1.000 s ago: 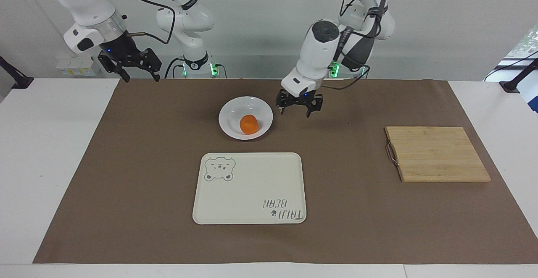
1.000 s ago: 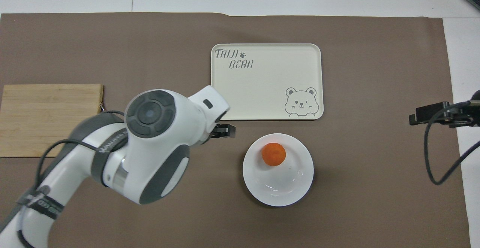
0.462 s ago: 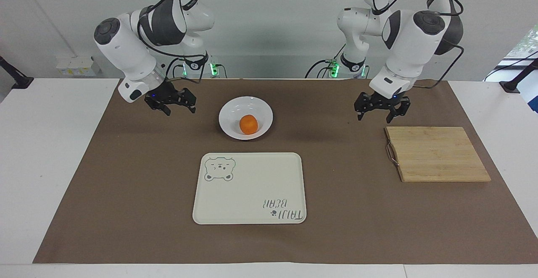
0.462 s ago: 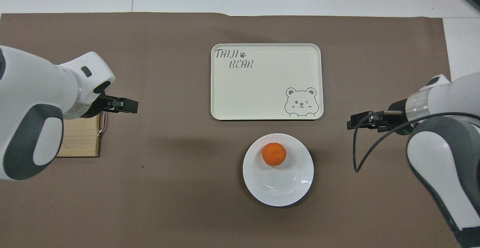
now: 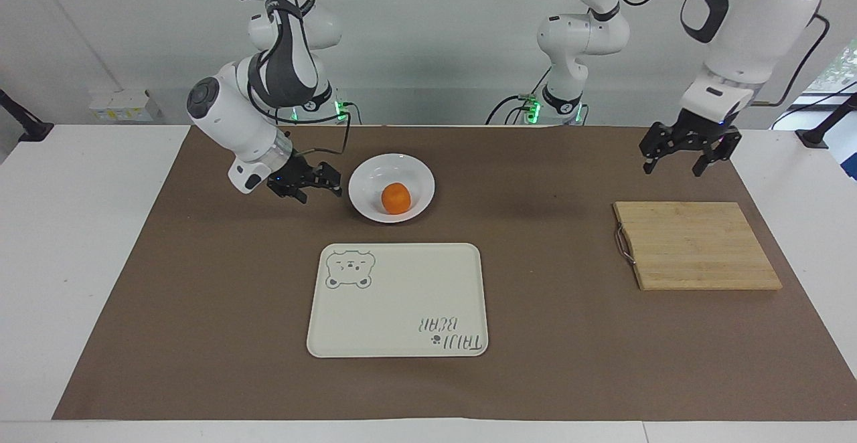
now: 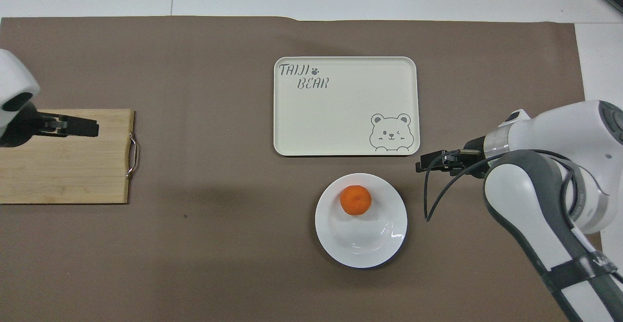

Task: Place orange and plate with both arms
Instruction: 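Return the left gripper while the right gripper reaches the plate rim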

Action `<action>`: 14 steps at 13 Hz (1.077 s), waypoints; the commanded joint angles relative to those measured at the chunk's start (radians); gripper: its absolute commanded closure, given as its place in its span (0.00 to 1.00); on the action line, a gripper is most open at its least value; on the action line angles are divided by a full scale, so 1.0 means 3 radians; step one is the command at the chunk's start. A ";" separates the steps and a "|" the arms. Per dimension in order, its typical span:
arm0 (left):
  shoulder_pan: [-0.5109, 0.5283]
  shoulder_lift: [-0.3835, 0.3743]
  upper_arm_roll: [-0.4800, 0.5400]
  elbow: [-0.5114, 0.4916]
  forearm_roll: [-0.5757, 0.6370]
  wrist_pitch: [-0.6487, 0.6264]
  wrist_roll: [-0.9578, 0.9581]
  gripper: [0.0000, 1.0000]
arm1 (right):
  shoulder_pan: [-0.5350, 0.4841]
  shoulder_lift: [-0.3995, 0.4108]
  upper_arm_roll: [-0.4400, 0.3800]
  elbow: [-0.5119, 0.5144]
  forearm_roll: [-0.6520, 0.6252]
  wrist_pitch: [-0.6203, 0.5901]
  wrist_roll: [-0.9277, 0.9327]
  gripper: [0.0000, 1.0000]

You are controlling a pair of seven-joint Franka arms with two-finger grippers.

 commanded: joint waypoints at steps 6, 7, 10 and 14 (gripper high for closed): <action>0.0170 0.0420 -0.0040 0.0979 0.0050 -0.0903 0.0130 0.00 | 0.0046 -0.0137 -0.0006 -0.0795 0.0874 0.0248 -0.0938 0.00; 0.0170 0.0425 -0.0040 0.0984 0.0050 -0.0924 0.0124 0.00 | 0.0056 -0.0162 -0.0006 -0.0831 0.0920 0.0172 -0.0943 0.00; 0.0155 0.0308 -0.0050 0.0811 0.0091 -0.0894 -0.0038 0.00 | 0.0092 -0.0300 -0.0006 -0.1025 0.0991 0.0161 -0.0948 0.00; 0.0119 0.0251 -0.0055 0.0718 0.0071 -0.0858 -0.0300 0.00 | 0.0204 -0.0377 -0.0006 -0.1188 0.1145 0.0197 -0.0948 0.00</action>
